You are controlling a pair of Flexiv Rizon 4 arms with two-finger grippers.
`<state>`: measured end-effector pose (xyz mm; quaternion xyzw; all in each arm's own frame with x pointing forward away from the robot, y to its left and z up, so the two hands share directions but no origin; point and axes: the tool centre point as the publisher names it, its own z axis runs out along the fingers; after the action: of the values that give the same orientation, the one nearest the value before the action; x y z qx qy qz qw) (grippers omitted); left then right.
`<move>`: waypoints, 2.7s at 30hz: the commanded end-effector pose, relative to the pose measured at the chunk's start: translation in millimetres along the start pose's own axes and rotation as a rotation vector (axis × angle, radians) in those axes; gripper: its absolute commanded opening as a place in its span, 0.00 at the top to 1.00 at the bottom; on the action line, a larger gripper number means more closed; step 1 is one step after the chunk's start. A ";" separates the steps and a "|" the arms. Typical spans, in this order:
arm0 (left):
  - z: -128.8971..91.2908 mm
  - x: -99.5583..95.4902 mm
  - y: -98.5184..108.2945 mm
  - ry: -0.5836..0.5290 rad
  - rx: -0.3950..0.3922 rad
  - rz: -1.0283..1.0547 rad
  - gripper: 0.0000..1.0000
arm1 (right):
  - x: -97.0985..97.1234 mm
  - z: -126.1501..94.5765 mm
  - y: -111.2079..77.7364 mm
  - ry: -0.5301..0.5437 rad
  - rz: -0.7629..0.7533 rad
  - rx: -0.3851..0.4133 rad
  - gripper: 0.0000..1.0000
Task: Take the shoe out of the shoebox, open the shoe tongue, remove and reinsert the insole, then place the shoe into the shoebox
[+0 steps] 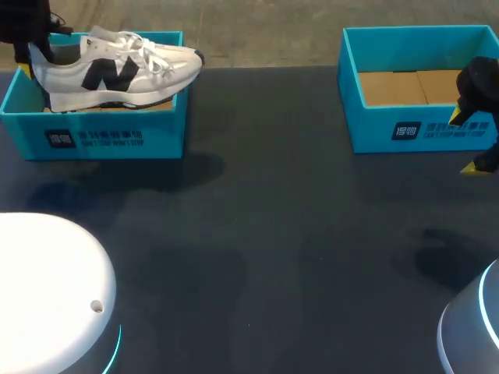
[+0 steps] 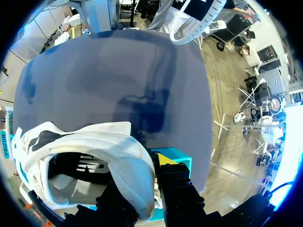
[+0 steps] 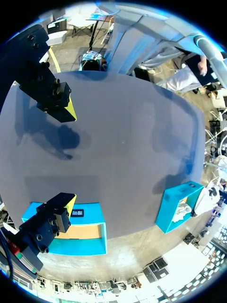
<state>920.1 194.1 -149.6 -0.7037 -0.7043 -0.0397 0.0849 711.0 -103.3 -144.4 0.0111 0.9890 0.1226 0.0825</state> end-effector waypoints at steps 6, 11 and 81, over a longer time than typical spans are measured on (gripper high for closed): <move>-23.4 -40.7 -24.9 0.036 -0.062 0.001 1.00 | -2.1 0.8 0.9 0.004 0.000 0.003 0.00; -32.4 -64.5 -39.9 0.049 -0.065 0.003 1.00 | -2.1 0.8 0.9 0.004 0.000 0.003 0.00; 24.1 -213.4 -166.8 -0.004 -0.035 0.066 1.00 | -2.1 0.8 0.9 0.004 0.000 0.003 0.00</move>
<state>751.2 -11.5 -187.2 -0.7288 -0.6786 -0.0536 0.0736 711.0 -103.3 -144.4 0.0111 0.9890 0.1226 0.0825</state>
